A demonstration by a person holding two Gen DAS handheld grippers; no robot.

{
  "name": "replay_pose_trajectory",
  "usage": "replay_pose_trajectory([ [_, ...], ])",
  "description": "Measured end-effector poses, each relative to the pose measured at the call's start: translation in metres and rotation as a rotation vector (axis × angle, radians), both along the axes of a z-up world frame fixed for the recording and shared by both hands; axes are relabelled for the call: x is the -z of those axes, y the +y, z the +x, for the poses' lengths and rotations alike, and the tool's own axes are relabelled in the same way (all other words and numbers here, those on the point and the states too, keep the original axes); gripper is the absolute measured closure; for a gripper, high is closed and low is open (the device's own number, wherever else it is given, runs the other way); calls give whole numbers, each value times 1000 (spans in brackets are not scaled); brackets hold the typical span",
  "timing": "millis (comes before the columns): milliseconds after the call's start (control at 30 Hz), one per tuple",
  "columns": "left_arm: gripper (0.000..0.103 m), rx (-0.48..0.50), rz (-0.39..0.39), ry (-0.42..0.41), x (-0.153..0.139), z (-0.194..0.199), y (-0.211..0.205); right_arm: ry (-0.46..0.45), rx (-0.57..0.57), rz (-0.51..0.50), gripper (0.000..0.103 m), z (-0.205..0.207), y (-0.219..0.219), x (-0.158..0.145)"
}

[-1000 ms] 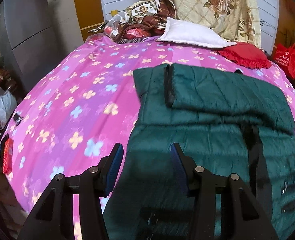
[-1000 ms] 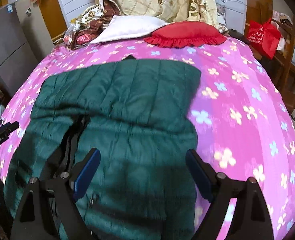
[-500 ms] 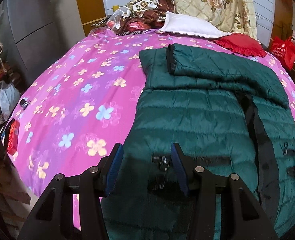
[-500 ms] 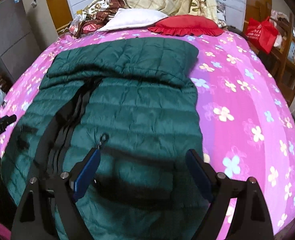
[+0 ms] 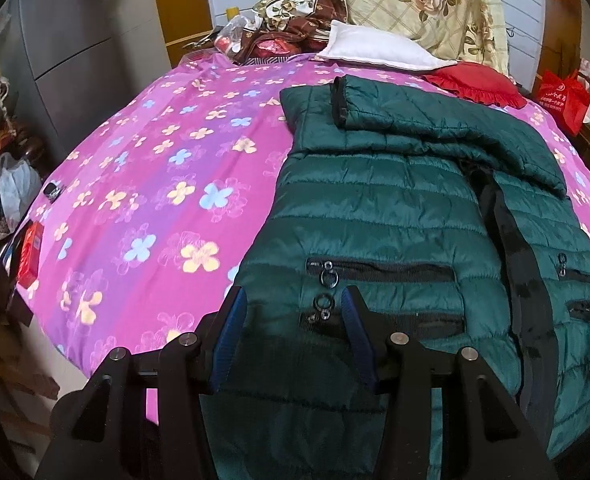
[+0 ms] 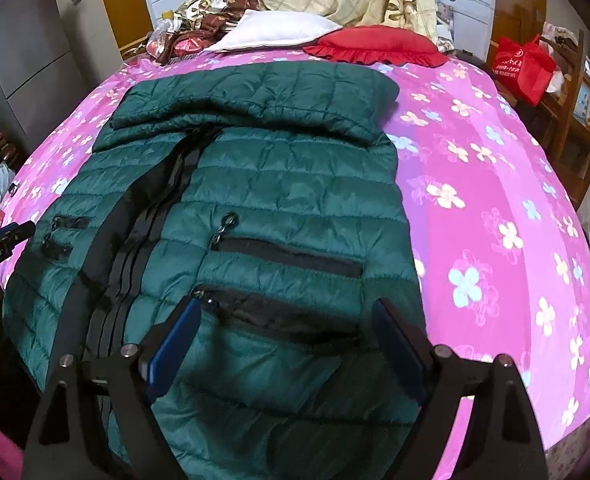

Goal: Fold large clothes

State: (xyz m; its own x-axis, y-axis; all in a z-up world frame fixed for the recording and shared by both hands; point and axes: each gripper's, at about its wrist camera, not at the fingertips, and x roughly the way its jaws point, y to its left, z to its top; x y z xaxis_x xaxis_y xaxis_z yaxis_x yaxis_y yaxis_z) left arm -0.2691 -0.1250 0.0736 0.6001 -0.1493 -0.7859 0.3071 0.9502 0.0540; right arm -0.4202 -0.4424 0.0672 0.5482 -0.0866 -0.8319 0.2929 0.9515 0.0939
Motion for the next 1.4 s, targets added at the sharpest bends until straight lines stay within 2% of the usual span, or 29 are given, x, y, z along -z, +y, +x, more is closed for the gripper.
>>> replay_pose_trajectory([
  [1033, 72, -9, -4, 67, 14, -30, 32, 54, -7, 0, 13, -40, 8, 9],
  [1233, 72, 7, -46, 117, 16, -33, 43, 67, -9, -8, 13, -48, 7, 9],
  [1400, 72, 19, -118, 173, 17, -31, 63, 72, 3, -1, 13, -58, -1, 10],
])
